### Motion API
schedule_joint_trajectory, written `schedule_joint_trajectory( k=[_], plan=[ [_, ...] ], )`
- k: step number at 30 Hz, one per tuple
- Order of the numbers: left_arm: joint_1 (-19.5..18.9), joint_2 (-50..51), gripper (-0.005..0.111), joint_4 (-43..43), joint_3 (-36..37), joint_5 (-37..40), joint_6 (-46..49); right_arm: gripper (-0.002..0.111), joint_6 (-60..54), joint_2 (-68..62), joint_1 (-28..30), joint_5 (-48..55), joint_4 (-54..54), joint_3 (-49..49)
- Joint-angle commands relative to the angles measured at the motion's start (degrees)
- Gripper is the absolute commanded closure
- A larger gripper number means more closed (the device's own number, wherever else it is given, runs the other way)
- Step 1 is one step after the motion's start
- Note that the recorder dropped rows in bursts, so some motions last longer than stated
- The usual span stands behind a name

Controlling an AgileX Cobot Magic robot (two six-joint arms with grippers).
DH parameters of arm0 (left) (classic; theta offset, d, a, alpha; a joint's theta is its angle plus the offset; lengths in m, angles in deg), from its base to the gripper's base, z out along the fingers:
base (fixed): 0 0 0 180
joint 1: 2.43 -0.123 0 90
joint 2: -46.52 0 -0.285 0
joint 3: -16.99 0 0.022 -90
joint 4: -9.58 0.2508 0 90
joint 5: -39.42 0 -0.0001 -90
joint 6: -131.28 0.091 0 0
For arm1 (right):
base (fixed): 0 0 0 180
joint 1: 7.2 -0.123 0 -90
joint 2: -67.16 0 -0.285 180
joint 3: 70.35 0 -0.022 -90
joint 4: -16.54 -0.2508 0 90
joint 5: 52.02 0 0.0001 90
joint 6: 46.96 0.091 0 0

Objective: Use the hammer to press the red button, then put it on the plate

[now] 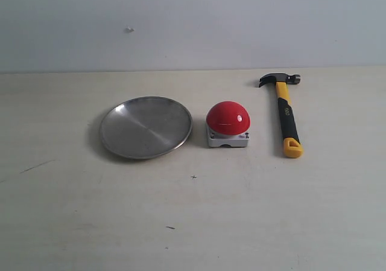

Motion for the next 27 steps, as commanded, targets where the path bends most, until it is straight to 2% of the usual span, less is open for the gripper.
schedule_joint_trajectory(
  k=[1,13,16,23,27],
  plan=[
    [-0.06,-0.35,0.107,0.06,0.01,-0.39,0.00,0.108,-1.54,-5.71,0.36,2.42,0.59,-3.57],
    [-0.06,-0.35,0.107,0.06,0.01,-0.39,0.00,0.108,-1.36,-16.41,0.36,2.42,0.10,-3.58],
    [-0.06,-0.35,0.107,0.06,0.01,-0.39,0.00,0.099,-0.70,-18.04,0.36,2.42,-0.48,-3.58],
    [-0.06,-0.35,0.107,0.06,0.01,-0.39,0.00,0.068,-0.85,-20.07,0.36,2.42,-4.35,-3.58],
    [-0.06,-0.35,0.107,0.06,0.01,-0.39,0.00,0.065,-0.85,-20.07,0.36,2.42,-4.48,-3.58]
  ],
)
